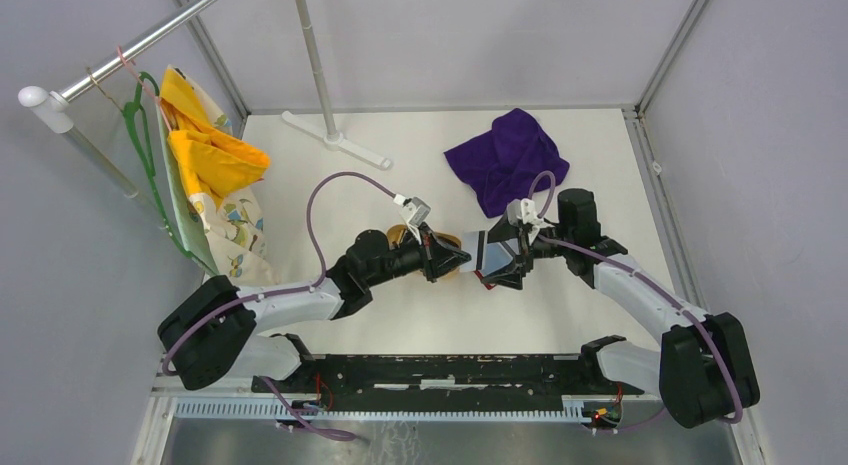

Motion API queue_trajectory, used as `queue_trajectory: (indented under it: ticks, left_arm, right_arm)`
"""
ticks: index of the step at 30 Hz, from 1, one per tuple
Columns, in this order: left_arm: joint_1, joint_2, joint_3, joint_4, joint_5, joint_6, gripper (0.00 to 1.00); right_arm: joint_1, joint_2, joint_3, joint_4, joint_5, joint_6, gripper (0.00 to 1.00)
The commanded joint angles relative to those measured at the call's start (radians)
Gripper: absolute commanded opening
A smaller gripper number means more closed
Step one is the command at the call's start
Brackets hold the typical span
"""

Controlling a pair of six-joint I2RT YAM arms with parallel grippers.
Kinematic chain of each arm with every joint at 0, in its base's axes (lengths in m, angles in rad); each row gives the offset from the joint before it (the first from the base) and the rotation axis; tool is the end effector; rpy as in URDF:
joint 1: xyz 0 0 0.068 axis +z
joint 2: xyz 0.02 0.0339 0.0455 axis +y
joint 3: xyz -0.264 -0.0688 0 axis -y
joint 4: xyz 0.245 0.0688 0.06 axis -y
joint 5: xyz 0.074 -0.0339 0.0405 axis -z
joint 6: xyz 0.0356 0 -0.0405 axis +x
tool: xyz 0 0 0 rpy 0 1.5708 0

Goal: Put the credit cards into the card holder
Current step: Move the card holder to the center of the board.

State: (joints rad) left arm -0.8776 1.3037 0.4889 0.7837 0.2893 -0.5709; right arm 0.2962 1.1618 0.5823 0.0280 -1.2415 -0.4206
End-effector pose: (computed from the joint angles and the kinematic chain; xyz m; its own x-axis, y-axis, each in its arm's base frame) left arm 0.1648 -0.2143 0.2277 -0.5136 -0.1923 -0.8362 0.7629 0.3437 -0.5476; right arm 0.2060 0.0981 0.2270 -0.1042 -0.1698 -0.9799 -0.9945 0.0051 0.1048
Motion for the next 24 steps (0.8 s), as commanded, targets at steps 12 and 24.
queue_trajectory:
  ticks: [12, 24]
  left_arm:
    - [-0.005, 0.044, -0.018, 0.115, 0.061, 0.031, 0.02]
    - [-0.005, 0.022, -0.041, 0.072, -0.008, 0.027, 0.21]
  right_arm:
    - [-0.023, 0.007, -0.001, 0.277, -0.001, 0.376, 0.76]
    - [-0.063, -0.003, 0.031, 0.225, 0.001, 0.380, 0.00]
